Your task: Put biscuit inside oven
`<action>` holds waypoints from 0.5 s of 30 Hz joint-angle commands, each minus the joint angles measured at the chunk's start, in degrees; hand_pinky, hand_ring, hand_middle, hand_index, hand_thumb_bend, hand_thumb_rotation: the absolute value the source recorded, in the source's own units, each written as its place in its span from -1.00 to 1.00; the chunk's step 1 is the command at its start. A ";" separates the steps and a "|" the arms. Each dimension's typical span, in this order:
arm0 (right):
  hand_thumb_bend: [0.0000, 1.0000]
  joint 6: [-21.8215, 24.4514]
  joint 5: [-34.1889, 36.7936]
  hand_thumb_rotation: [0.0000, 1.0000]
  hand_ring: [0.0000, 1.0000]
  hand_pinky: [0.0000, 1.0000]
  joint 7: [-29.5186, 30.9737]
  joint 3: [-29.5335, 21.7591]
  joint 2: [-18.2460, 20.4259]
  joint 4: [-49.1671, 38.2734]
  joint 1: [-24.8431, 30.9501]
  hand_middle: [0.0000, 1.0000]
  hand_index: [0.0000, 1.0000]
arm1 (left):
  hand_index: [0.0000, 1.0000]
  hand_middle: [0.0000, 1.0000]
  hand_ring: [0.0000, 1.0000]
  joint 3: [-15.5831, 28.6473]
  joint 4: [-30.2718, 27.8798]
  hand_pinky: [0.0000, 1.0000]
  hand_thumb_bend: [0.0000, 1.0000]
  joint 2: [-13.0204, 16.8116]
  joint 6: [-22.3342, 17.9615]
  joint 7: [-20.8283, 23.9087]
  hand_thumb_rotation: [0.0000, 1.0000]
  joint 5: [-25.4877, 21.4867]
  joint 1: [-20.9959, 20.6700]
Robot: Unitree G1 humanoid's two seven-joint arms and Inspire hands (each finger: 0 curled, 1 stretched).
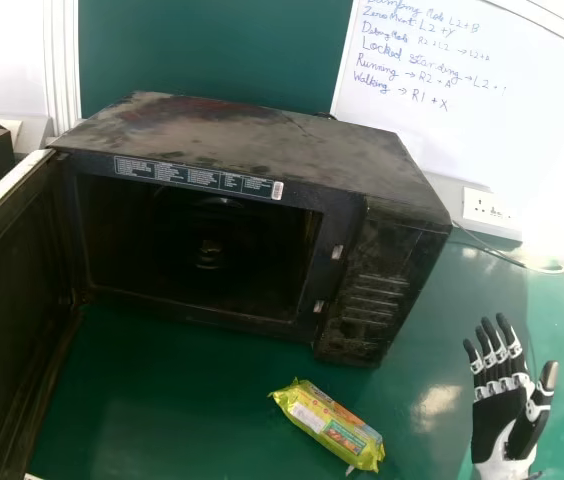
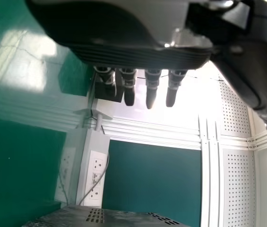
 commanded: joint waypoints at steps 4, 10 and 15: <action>1.00 -0.16 -0.30 1.00 0.91 1.00 -0.09 -0.27 -0.30 0.09 -0.06 0.90 0.94 | 1.00 1.00 1.00 -0.73 -1.01 1.00 0.61 -0.25 0.09 -0.03 1.00 0.05 -0.69; 1.00 -0.08 -0.09 1.00 0.91 1.00 0.11 -0.25 -0.28 0.11 -0.06 0.90 0.93 | 1.00 1.00 1.00 -0.67 -0.43 1.00 0.61 -0.10 -0.13 -0.16 1.00 0.12 -0.86; 1.00 -0.48 -1.08 1.00 0.90 1.00 -0.42 -0.33 -0.34 -0.28 0.10 0.88 0.92 | 1.00 1.00 1.00 -0.65 -0.61 1.00 0.58 -0.11 -0.08 -0.30 1.00 0.01 -0.76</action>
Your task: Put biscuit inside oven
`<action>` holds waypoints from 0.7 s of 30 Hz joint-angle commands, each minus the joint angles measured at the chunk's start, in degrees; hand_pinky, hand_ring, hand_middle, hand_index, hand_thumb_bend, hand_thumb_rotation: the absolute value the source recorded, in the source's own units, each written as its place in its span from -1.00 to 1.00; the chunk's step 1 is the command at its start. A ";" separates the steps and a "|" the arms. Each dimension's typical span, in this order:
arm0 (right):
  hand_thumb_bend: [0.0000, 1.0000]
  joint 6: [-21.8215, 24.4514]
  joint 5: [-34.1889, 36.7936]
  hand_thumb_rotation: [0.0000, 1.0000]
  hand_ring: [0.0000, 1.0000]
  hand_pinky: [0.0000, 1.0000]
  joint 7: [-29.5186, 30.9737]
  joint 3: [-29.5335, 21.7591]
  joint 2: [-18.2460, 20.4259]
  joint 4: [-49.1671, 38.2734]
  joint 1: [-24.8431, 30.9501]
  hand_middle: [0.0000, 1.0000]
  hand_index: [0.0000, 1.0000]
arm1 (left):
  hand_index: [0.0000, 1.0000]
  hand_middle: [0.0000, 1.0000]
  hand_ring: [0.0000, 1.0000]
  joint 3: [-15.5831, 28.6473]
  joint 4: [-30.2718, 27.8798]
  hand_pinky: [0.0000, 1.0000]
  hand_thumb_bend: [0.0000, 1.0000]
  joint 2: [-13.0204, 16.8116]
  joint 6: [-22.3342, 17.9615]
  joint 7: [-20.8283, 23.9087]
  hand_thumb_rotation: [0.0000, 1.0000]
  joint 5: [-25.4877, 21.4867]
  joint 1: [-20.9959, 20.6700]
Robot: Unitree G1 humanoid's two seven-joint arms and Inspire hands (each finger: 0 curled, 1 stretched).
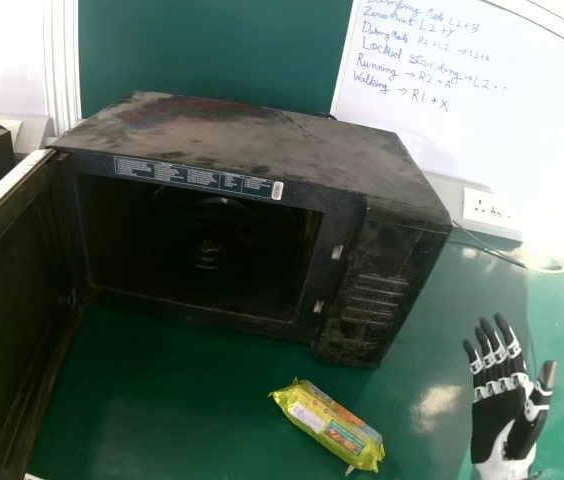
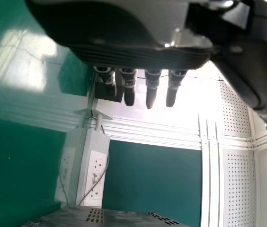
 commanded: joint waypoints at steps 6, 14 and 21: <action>1.00 -1.92 -6.78 1.00 0.91 1.00 -1.93 -0.52 -1.64 -1.90 1.05 0.90 0.93 | 1.00 1.00 1.00 -0.66 -0.64 1.00 0.65 -0.18 -0.25 -0.01 1.00 0.26 -0.72; 1.00 -5.03 -15.00 1.00 0.90 1.00 -3.82 -0.37 -4.24 -3.58 1.34 0.88 0.91 | 1.00 1.00 1.00 -0.84 -1.29 1.00 0.50 -0.32 -0.12 1.06 0.85 0.85 -0.61; 1.00 -6.65 -22.08 1.00 0.91 1.00 -6.09 -0.11 -5.97 -4.21 1.39 0.89 0.91 | 1.00 1.00 1.00 -0.93 -1.29 1.00 0.54 -0.24 0.20 1.17 0.69 0.80 -0.80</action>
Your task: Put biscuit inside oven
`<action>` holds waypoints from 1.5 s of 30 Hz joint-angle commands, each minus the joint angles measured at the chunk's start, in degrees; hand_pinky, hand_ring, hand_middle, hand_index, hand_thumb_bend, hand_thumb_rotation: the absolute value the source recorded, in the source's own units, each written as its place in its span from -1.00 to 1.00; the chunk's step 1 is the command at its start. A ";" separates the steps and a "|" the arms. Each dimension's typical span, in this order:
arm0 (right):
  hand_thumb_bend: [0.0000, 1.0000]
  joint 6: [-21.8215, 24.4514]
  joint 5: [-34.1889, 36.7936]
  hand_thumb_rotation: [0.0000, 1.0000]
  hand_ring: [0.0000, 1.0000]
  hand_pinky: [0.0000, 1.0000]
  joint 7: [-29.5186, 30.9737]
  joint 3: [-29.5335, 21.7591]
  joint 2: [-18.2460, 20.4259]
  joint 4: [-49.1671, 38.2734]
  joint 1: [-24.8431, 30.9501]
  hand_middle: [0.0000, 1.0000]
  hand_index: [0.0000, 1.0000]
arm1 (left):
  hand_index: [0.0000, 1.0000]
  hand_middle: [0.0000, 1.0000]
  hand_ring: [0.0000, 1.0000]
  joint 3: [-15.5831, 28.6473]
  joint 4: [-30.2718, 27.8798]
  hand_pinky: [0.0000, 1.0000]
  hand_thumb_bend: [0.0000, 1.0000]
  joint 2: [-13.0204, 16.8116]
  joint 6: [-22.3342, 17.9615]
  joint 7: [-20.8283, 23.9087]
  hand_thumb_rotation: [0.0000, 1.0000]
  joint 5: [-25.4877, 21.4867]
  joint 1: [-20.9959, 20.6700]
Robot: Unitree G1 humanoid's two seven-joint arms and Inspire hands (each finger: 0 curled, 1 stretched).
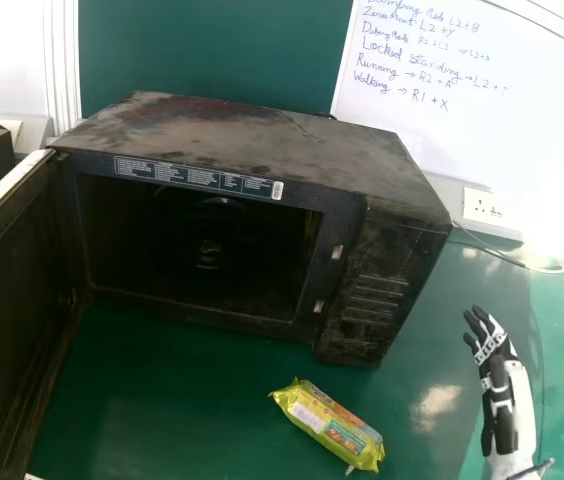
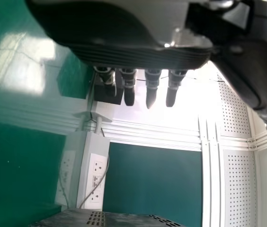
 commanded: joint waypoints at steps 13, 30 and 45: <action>1.00 -5.31 -18.82 1.00 0.91 1.00 -6.86 0.31 -4.16 -3.30 1.65 0.89 0.92 | 0.96 0.99 0.97 -0.99 -0.90 0.86 0.58 -0.34 -0.06 -0.24 0.39 0.08 -0.85; 1.00 0.02 -37.71 1.00 0.90 1.00 -6.82 1.13 -9.78 -12.55 3.78 0.88 0.92 | 0.76 0.75 0.65 -1.53 -3.26 0.42 0.71 -0.81 0.64 1.32 0.01 0.07 -0.01; 1.00 9.72 -48.20 1.00 0.90 1.00 -1.52 3.20 -12.48 -21.02 5.91 0.87 0.91 | 0.70 0.74 0.64 -1.83 -5.67 0.35 0.77 -1.71 1.37 2.34 -0.05 0.26 0.87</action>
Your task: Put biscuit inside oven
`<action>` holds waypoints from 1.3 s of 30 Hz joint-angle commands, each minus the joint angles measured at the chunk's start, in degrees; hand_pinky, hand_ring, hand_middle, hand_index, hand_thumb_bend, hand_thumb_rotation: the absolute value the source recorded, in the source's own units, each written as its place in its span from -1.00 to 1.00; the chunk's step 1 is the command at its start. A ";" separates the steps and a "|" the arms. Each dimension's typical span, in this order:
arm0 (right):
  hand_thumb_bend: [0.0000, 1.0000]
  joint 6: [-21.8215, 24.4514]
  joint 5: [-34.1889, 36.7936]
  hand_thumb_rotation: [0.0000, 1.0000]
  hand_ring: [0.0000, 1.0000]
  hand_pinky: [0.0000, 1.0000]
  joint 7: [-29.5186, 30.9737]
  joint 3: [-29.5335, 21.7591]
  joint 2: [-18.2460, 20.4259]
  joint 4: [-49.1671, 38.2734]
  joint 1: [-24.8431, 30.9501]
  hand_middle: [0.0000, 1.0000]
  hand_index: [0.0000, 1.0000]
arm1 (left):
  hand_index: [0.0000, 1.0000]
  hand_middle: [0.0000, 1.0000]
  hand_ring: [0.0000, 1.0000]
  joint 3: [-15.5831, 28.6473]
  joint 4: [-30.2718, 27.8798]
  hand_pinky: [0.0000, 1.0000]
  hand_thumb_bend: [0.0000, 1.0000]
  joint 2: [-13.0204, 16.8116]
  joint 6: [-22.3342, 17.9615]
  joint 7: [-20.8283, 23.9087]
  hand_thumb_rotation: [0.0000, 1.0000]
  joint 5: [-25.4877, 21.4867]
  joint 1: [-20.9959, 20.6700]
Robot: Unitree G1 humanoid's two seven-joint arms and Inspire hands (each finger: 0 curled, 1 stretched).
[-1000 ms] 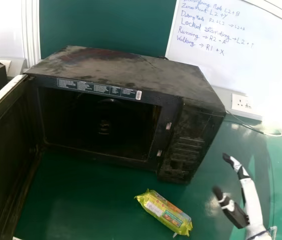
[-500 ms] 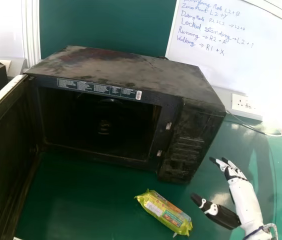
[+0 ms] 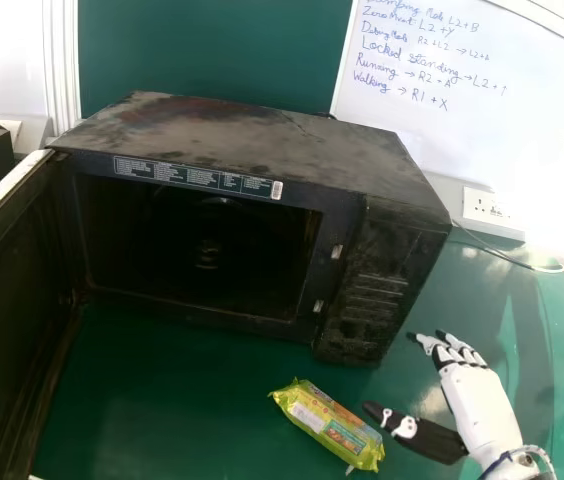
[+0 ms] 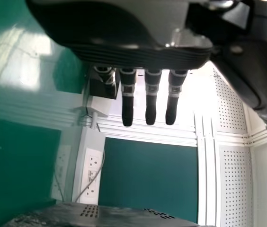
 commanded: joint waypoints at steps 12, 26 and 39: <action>1.00 2.42 -7.43 1.00 0.89 1.00 1.99 2.66 -1.67 -4.55 3.05 0.87 0.90 | 0.68 0.70 0.59 -0.50 -4.14 0.30 0.79 -1.33 1.82 1.27 -0.24 -0.01 1.12; 1.00 0.08 -17.07 1.00 0.89 1.00 -3.22 5.46 -1.14 -4.99 4.84 0.86 0.90 | 0.64 0.66 0.56 -0.52 -5.77 0.31 0.88 -1.64 2.76 1.93 -0.26 -0.04 1.71; 1.00 -1.06 -22.38 1.00 0.88 1.00 -5.99 6.50 -0.97 -5.43 7.34 0.85 0.90 | 0.60 0.64 0.53 -0.49 -6.71 0.29 0.92 -1.99 1.94 1.86 -0.34 0.74 2.42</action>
